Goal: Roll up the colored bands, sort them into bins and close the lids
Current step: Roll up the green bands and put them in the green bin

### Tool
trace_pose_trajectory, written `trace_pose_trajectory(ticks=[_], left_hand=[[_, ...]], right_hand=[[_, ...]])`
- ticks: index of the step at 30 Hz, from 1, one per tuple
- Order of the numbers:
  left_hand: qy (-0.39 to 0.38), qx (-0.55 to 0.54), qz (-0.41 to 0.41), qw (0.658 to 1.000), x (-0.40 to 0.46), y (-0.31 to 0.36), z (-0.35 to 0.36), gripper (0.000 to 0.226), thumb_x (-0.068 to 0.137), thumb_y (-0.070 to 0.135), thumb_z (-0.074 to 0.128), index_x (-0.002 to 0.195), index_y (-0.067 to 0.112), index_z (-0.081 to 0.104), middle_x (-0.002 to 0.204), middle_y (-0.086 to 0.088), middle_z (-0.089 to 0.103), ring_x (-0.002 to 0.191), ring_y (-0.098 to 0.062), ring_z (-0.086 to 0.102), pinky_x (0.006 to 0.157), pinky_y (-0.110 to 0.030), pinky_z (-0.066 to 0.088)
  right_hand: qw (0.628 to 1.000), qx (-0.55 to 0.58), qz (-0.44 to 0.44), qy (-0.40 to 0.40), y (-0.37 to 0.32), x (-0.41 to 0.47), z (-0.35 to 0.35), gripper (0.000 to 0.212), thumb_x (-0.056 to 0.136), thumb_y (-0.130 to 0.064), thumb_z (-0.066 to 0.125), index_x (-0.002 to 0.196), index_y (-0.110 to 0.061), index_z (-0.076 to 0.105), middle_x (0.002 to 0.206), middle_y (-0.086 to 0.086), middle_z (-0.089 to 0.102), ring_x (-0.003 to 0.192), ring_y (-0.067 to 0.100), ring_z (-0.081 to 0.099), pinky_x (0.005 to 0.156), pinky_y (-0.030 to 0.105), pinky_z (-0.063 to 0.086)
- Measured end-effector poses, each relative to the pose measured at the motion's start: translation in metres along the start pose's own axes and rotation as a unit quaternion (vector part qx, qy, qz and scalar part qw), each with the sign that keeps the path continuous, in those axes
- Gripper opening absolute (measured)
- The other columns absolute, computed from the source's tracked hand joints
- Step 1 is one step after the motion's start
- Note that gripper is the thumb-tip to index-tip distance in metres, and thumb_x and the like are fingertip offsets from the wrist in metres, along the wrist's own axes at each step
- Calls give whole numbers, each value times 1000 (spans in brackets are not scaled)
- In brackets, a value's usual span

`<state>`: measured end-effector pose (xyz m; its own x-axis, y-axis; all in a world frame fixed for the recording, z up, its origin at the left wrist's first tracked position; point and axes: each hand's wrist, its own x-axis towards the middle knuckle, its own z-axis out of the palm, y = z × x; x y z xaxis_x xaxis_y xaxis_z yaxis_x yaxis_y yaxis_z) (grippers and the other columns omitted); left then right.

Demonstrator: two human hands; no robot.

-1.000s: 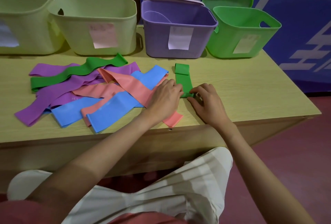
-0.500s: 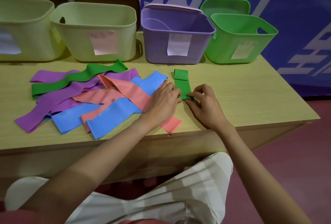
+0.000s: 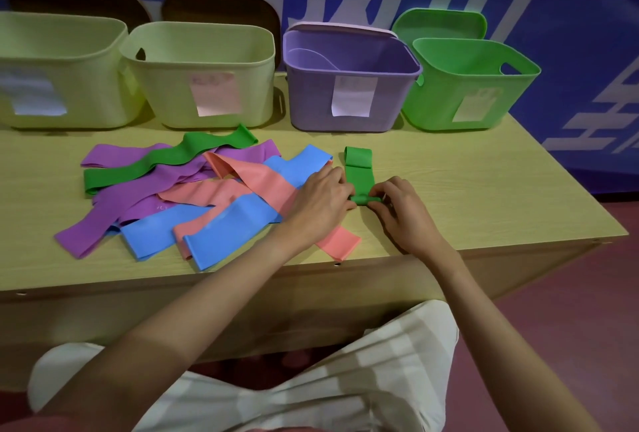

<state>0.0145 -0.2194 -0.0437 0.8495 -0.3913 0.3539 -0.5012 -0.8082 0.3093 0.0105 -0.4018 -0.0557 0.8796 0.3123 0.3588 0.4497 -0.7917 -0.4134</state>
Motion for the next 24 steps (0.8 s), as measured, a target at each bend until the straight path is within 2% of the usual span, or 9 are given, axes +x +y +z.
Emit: trace_pose_trajectory(ticks=[6,11,13,15,24], left_hand=[[11,0,22,1000,-16,2,0,24,92,28,62,102,8,71,97,-6,57,98,-23,49,86,-33,35],[17,13,16,1000,-17,4,4,31,92,35,58,109,10,67,102,-4,57,101,-21,49,91,-35,37],[13,7,15,1000,-16,5,5,33,90,37,61,112,11,62,106,-3,58,103,-20,50,93,-35,39],[14,-4,13,1000,-15,8,6,27,90,33,62,107,12,61,104,-3,60,101,-20,51,91,-35,41],[29,10,6,1000,-9,7,4,23,91,29,62,101,10,67,102,-6,53,100,-22,49,86,-34,39]], right_hand=[[1000,0,-7,-7,-7,-17,-4,13,92,-12,61,102,-3,63,92,5,54,90,19,48,72,26,37],[1000,13,4,8,-5,-15,-4,15,90,-12,65,101,-3,66,96,6,51,90,13,46,75,20,36],[1000,18,6,6,-5,-13,-6,15,89,-12,66,100,-3,68,94,7,53,88,14,48,75,21,37],[1000,15,3,2,-4,-11,-6,15,88,-12,67,99,-2,70,92,8,55,86,16,49,75,23,38],[1000,-3,-8,-5,-7,-13,-7,20,84,-12,70,103,-6,65,95,3,54,89,17,50,73,27,44]])
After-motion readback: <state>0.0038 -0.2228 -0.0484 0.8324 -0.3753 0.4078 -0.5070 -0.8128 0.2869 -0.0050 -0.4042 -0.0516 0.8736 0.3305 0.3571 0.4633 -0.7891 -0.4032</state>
